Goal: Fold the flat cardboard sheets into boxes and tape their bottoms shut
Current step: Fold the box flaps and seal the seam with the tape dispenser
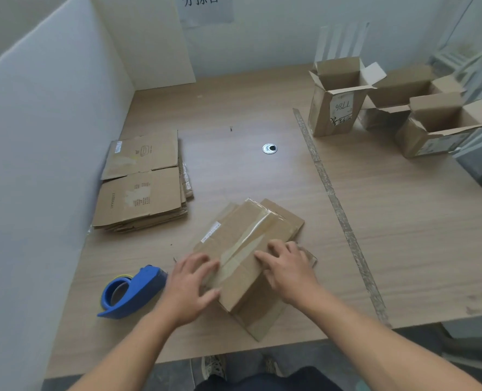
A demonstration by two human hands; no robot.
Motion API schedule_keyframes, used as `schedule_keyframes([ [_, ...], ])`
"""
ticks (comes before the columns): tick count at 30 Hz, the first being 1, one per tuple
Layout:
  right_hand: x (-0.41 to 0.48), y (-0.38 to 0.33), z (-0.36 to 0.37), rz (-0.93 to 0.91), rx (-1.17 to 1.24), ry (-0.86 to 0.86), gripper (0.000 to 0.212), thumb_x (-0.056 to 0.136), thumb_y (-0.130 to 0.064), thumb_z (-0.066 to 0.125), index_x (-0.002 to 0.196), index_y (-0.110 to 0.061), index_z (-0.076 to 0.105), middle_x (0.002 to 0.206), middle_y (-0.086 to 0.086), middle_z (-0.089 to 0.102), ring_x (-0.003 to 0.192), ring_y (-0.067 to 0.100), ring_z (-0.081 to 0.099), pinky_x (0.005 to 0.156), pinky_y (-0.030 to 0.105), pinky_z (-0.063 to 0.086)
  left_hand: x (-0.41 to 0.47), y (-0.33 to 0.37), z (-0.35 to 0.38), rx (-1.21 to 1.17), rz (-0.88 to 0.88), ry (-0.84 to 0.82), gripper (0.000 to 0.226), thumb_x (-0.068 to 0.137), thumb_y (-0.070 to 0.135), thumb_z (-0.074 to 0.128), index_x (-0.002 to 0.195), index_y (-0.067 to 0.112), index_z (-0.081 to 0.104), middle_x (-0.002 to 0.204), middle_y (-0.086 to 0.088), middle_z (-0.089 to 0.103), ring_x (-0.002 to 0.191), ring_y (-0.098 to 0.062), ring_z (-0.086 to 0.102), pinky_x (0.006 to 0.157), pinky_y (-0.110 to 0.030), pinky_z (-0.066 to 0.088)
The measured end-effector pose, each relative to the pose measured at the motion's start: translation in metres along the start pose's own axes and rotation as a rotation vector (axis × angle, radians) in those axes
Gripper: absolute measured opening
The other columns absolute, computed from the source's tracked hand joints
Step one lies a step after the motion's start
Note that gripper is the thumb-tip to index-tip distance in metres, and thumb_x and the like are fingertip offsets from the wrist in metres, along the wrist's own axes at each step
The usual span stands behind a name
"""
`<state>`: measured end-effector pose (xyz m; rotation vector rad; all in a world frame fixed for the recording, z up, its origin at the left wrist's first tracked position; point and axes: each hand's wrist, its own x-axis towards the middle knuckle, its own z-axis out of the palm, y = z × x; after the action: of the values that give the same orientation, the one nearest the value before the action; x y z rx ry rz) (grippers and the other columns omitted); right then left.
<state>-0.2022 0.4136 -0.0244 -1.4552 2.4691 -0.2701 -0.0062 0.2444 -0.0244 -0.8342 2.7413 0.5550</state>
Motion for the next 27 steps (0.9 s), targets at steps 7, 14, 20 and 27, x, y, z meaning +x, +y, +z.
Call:
schedule_keyframes([
  [7,-0.029,-0.045,0.017,-0.116,0.160,-0.210,0.067,0.088,-0.070,0.041,0.146,-0.038,0.035,0.157,0.001,0.021,0.146,0.023,0.009,0.113,0.041,0.026,0.017,0.000,0.001,-0.145,-0.153,-0.040,0.062,0.090,0.065,0.052,0.146,0.059,0.026,0.164,0.006,0.006,0.147,-0.026,0.011,0.121,-0.046,0.019],
  [14,-0.015,-0.035,0.031,-0.065,0.099,-0.150,0.078,0.088,-0.054,0.061,0.153,-0.036,0.022,0.164,0.007,0.002,0.151,0.027,-0.011,0.121,0.046,0.018,0.008,0.028,0.017,-0.054,-0.165,0.041,0.055,0.101,0.050,0.043,0.153,0.043,0.027,0.152,-0.006,0.026,0.135,-0.025,0.032,0.112,-0.037,0.032],
  [20,0.004,-0.008,0.025,-0.180,0.018,-0.110,0.070,0.093,-0.022,0.059,0.154,-0.031,0.026,0.164,0.006,0.010,0.152,0.029,0.002,0.117,0.044,0.027,-0.003,0.013,0.003,0.048,-0.117,0.157,0.052,0.100,0.046,0.045,0.150,0.031,0.037,0.146,0.005,0.045,0.125,-0.018,0.049,0.101,-0.038,0.037],
  [27,0.010,-0.007,0.020,-0.172,0.047,-0.111,0.068,0.094,-0.013,0.049,0.155,-0.030,0.025,0.165,0.003,0.007,0.152,0.030,0.000,0.117,0.046,0.026,-0.015,-0.065,-0.025,0.187,-0.548,0.196,0.069,0.093,0.049,0.050,0.154,0.037,0.019,0.141,0.003,0.048,0.125,-0.024,0.045,0.100,-0.037,0.039],
])
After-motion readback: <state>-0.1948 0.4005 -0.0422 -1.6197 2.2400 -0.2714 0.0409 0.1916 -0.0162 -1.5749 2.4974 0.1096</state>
